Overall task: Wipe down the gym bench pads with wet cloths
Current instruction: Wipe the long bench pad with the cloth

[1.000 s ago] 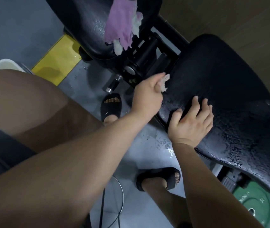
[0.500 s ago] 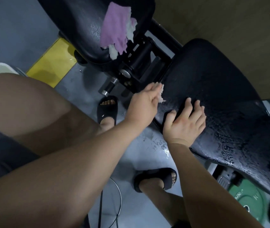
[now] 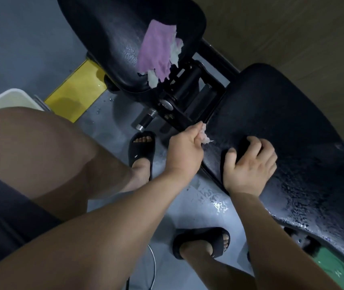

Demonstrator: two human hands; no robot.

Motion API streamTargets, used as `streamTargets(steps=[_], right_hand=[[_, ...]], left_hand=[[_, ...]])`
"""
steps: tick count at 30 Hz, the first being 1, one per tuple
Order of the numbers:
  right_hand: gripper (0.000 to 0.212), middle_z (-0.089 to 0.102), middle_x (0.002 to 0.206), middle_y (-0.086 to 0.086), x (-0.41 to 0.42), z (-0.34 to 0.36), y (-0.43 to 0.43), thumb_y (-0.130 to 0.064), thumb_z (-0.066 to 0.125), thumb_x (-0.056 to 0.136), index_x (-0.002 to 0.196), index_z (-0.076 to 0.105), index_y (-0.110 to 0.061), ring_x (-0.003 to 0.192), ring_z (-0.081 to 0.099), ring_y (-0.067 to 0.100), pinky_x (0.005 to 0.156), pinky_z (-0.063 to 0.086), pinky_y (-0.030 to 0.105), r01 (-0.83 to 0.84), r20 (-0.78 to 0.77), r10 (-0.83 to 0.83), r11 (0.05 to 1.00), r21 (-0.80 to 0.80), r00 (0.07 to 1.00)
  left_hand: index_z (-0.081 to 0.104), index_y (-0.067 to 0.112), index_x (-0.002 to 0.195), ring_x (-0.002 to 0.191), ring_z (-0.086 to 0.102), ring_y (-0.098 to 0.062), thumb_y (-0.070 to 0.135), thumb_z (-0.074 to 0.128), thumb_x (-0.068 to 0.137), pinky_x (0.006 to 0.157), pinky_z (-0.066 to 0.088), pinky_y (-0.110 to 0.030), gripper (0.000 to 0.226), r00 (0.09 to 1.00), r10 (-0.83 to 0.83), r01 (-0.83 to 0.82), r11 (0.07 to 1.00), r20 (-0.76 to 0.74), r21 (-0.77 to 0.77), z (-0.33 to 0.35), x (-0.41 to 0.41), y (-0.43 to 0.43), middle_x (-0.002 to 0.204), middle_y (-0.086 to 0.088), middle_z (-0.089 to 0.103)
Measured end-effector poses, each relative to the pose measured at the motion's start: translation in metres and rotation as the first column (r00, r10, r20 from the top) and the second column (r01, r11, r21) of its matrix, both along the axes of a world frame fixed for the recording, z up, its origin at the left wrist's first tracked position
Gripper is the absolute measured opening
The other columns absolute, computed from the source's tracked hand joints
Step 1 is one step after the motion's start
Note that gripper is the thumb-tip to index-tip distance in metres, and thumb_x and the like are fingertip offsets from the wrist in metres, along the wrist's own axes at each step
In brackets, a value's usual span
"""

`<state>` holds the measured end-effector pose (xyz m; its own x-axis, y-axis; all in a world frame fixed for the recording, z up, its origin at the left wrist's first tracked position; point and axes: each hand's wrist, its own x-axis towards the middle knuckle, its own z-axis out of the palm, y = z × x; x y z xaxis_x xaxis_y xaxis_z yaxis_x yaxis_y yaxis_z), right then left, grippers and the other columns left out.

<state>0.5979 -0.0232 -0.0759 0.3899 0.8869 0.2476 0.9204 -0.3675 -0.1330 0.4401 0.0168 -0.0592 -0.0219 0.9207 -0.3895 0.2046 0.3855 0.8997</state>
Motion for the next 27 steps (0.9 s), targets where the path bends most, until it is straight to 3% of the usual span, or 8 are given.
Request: streamTargets(steps=[4, 7, 9, 12, 15, 18, 23, 27], right_hand=[[0.052, 0.052, 0.129, 0.017, 0.000, -0.002, 0.001, -0.040, 0.052, 0.083, 0.126, 0.058, -0.010, 0.114, 0.048, 0.039, 0.095, 0.039, 0.050, -0.002, 0.025, 0.001, 1.000, 0.020, 1.000], [0.052, 0.053, 0.128, 0.017, 0.001, -0.001, 0.002, -0.038, 0.054, 0.082, 0.126, 0.059, -0.010, 0.112, 0.049, 0.040, 0.094, 0.039, 0.050, -0.008, 0.018, 0.008, 1.000, 0.020, 1.000], [0.052, 0.054, 0.127, 0.017, -0.001, 0.000, 0.002, -0.037, 0.054, 0.082, 0.125, 0.059, -0.010, 0.110, 0.050, 0.040, 0.093, 0.040, 0.050, -0.008, 0.013, 0.008, 1.000, 0.025, 1.000], [0.052, 0.053, 0.126, 0.017, -0.002, 0.001, 0.002, -0.036, 0.055, 0.082, 0.125, 0.060, -0.009, 0.108, 0.050, 0.040, 0.090, 0.040, 0.050, -0.010, -0.004, 0.010, 1.000, 0.018, 1.000], [0.052, 0.053, 0.127, 0.016, -0.002, -0.001, 0.003, -0.037, 0.054, 0.082, 0.125, 0.060, -0.009, 0.108, 0.050, 0.039, 0.091, 0.040, 0.050, -0.009, -0.006, 0.009, 1.000, 0.018, 1.000], [0.053, 0.053, 0.128, 0.017, -0.001, -0.002, 0.003, -0.037, 0.054, 0.081, 0.126, 0.059, -0.008, 0.107, 0.049, 0.039, 0.090, 0.040, 0.050, -0.011, -0.004, 0.011, 1.000, 0.009, 1.000], [0.053, 0.053, 0.127, 0.017, -0.002, 0.000, 0.003, -0.037, 0.053, 0.082, 0.127, 0.059, -0.008, 0.107, 0.050, 0.039, 0.090, 0.041, 0.050, -0.011, -0.009, 0.010, 1.000, -0.012, 1.000], [0.053, 0.054, 0.127, 0.017, -0.003, 0.001, 0.003, -0.035, 0.054, 0.082, 0.126, 0.059, -0.008, 0.107, 0.050, 0.040, 0.090, 0.041, 0.050, -0.010, -0.014, 0.009, 1.000, -0.008, 1.000]], left_hand=[[0.063, 0.010, 0.132, 0.100, 0.060, -0.003, 0.010, 0.051, 0.105, 0.075, 0.031, 0.009, 0.030, 0.998, -0.043, 0.042, 0.999, -0.035, -0.003, -0.001, 0.001, 0.031, 0.126, -0.002, 0.065], [0.065, 0.018, 0.123, 0.088, 0.052, 0.005, 0.030, 0.057, 0.103, 0.079, 0.032, 0.006, 0.024, 0.999, -0.023, 0.019, 0.995, -0.041, -0.096, -0.012, -0.005, 0.024, 0.123, -0.003, 0.051], [0.069, 0.027, 0.111, 0.091, 0.058, 0.007, 0.041, 0.057, 0.101, 0.085, 0.042, -0.003, 0.021, 0.999, 0.027, -0.019, 0.983, 0.043, -0.182, -0.019, -0.009, 0.012, 0.114, 0.009, 0.061], [0.074, 0.026, 0.113, 0.095, 0.063, 0.008, 0.030, 0.056, 0.104, 0.079, 0.042, -0.002, 0.020, 0.986, 0.103, -0.066, 0.964, 0.133, -0.258, -0.019, -0.007, 0.006, 0.097, 0.020, 0.070], [0.076, 0.020, 0.116, 0.098, 0.066, 0.001, 0.023, 0.062, 0.102, 0.083, 0.044, -0.007, 0.021, 0.978, 0.144, -0.101, 0.960, 0.151, -0.260, -0.018, -0.004, 0.025, 0.100, 0.015, 0.074], [0.075, 0.012, 0.120, 0.095, 0.066, 0.001, 0.015, 0.065, 0.099, 0.080, 0.044, -0.002, 0.023, 0.988, 0.042, -0.019, 0.988, 0.149, -0.154, -0.013, 0.005, 0.065, 0.109, 0.003, 0.076], [0.067, 0.010, 0.133, 0.113, 0.062, -0.001, 0.005, 0.058, 0.101, 0.082, 0.035, 0.009, 0.034, 0.979, -0.185, 0.189, 0.982, 0.091, -0.031, -0.002, 0.001, 0.080, 0.127, -0.003, 0.071], [0.063, 0.014, 0.138, 0.112, 0.065, -0.003, 0.006, 0.059, 0.100, 0.099, 0.043, -0.005, 0.039, 0.970, -0.245, 0.244, 0.966, -0.004, -0.082, -0.006, -0.022, 0.031, 0.120, -0.002, 0.074]])
